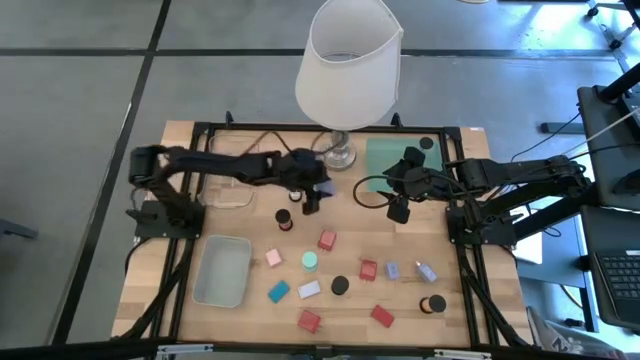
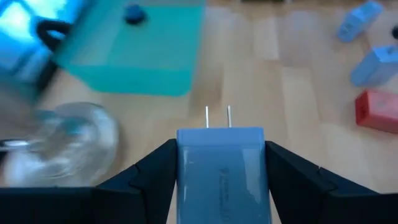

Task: Pick & Place Office items
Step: Put the light blue charger adapter into the transparent bin

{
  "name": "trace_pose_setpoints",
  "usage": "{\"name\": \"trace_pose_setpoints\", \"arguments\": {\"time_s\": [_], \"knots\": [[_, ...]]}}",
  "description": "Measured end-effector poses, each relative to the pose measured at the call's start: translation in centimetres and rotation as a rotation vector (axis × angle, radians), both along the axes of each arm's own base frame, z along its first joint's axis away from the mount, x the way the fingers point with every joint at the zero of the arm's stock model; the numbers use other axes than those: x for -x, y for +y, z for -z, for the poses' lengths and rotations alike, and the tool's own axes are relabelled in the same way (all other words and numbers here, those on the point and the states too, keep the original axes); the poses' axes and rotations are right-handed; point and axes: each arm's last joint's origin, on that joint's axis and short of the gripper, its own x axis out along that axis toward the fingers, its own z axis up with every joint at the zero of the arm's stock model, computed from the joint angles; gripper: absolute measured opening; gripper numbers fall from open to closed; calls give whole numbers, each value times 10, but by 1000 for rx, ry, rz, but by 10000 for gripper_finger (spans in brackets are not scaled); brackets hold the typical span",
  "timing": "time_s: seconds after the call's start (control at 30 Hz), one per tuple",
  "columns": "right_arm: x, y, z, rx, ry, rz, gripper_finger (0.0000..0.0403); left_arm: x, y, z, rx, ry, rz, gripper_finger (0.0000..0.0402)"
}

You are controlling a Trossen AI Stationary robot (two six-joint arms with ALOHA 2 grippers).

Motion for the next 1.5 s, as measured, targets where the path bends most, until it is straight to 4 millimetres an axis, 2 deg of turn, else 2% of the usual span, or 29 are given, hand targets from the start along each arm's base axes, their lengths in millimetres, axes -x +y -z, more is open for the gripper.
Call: {"name": "trace_pose_setpoints", "arguments": {"time_s": [0.17, 0.27, 0.53, 0.77, 0.87, 1.07, 1.27, 1.37, 1.5], "knots": [[0, 0, 0, 1, 3, -4, 253, 34, -3, -35, -43, 21, -100, 211], [0, 0, 0, -1, 1, -2, 253, 57, -5, -48, -62, 73, -172, 211], [0, 0, 0, -22, -11, 20, 253, 116, -6, -50, -33, 367, -436, 211], [0, 0, 0, -38, -19, 36, 253, 136, -7, -47, -28, 482, -610, 212], [0, 0, 0, -39, -20, 37, 253, 139, -8, -35, -26, 521, -626, 212], [0, 0, 0, -53, -28, 53, 253, 157, -8, 11, -8, 639, -694, 212], [-1, 0, -1, -50, -40, 58, 253, 167, -3, 46, 44, 667, -739, 212], [-1, 0, -1, -55, -48, 60, 253, 173, -2, 60, 87, 687, -744, 212], [-1, 0, -1, -55, -48, 58, 253, 176, -1, 69, 135, 678, -739, 212]]}}
